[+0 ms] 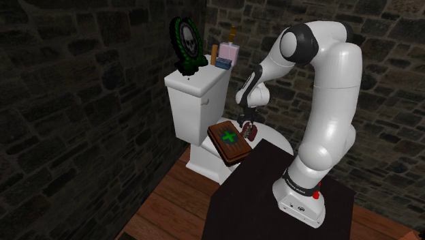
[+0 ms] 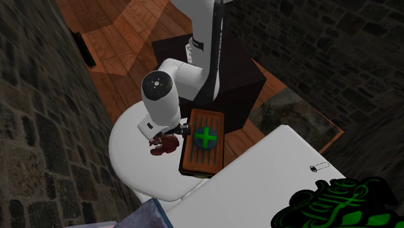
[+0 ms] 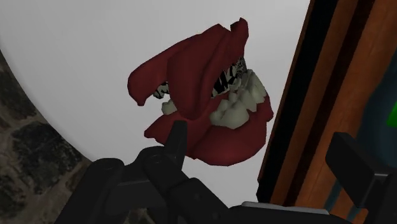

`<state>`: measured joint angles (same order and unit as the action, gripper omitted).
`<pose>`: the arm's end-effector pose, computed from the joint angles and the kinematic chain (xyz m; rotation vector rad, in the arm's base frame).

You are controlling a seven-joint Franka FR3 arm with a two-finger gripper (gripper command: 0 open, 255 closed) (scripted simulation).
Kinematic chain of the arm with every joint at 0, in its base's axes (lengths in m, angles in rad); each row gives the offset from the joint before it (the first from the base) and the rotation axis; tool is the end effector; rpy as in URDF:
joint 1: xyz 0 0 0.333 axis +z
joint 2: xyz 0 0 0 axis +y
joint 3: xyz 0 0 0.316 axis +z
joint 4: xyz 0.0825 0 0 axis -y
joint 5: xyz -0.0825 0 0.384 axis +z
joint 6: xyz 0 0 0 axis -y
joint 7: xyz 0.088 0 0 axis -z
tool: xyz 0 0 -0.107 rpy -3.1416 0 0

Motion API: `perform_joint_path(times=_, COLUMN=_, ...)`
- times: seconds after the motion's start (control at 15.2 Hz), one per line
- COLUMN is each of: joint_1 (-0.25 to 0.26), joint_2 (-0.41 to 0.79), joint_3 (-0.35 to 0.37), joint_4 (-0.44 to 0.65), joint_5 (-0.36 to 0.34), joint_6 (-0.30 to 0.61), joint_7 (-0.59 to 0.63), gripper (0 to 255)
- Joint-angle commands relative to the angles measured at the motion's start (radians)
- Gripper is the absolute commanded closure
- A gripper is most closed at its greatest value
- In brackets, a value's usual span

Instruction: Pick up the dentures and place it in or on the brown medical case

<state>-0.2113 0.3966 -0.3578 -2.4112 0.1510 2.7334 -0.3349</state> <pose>0.4001 -0.2766 0.1569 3.0383 -0.5402 -0.1104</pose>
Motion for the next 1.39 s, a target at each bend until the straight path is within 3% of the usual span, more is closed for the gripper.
perform_joint_path(times=0.0, joint_1=-0.017, joint_2=0.04, joint_3=0.021, joint_4=0.007, joint_5=0.022, joint_6=0.028, joint_7=-0.015, gripper=0)
perform_joint_path(times=0.53, joint_1=-0.021, joint_2=0.039, joint_3=0.025, joint_4=0.007, joint_5=0.018, joint_6=0.029, joint_7=-0.012, gripper=0)
perform_joint_path(times=0.59, joint_1=-0.01, joint_2=0.04, joint_3=0.024, joint_4=0.012, joint_5=0.016, joint_6=0.023, joint_7=0.0, gripper=255)
perform_joint_path(times=0.86, joint_1=-0.007, joint_2=0.033, joint_3=0.017, joint_4=0.016, joint_5=0.01, joint_6=0.012, joint_7=0.003, gripper=255)
perform_joint_path(times=0.92, joint_1=-0.027, joint_2=0.068, joint_3=0.038, joint_4=0.034, joint_5=0.028, joint_6=0.029, joint_7=-0.01, gripper=255)
perform_joint_path(times=0.99, joint_1=-0.014, joint_2=0.072, joint_3=0.033, joint_4=0.057, joint_5=0.023, joint_6=0.008, joint_7=0.004, gripper=255)
perform_joint_path(times=1.12, joint_1=0.07, joint_2=0.051, joint_3=0.008, joint_4=0.009, joint_5=0.015, joint_6=0.026, joint_7=0.068, gripper=255)
perform_joint_path(times=1.19, joint_1=-0.031, joint_2=0.038, joint_3=0.033, joint_4=0.006, joint_5=0.008, joint_6=0.029, joint_7=-0.004, gripper=255)
perform_joint_path(times=1.32, joint_1=-0.017, joint_2=0.008, joint_3=0.016, joint_4=-0.001, joint_5=-0.007, joint_6=0.007, joint_7=0.005, gripper=255)
